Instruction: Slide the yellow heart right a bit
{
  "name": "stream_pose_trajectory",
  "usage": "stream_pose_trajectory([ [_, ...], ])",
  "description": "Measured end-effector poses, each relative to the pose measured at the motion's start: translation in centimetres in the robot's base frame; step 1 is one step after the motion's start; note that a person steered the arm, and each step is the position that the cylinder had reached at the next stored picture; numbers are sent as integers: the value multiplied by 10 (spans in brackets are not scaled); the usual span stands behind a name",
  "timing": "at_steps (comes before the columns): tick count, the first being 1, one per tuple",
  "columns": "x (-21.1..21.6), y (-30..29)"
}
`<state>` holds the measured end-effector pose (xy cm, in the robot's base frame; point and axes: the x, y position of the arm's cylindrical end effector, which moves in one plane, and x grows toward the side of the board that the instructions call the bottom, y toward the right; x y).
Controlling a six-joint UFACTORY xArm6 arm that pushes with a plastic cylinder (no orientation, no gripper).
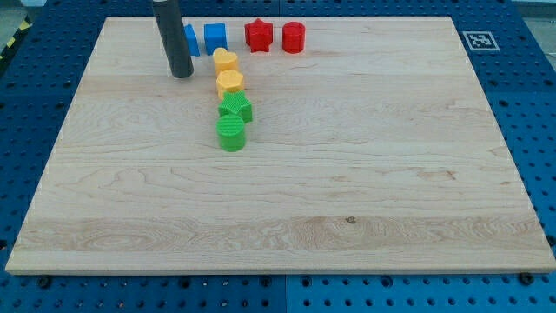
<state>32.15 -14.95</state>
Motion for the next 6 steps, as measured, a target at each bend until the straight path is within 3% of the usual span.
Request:
stream_pose_trajectory([
  [6, -12, 43],
])
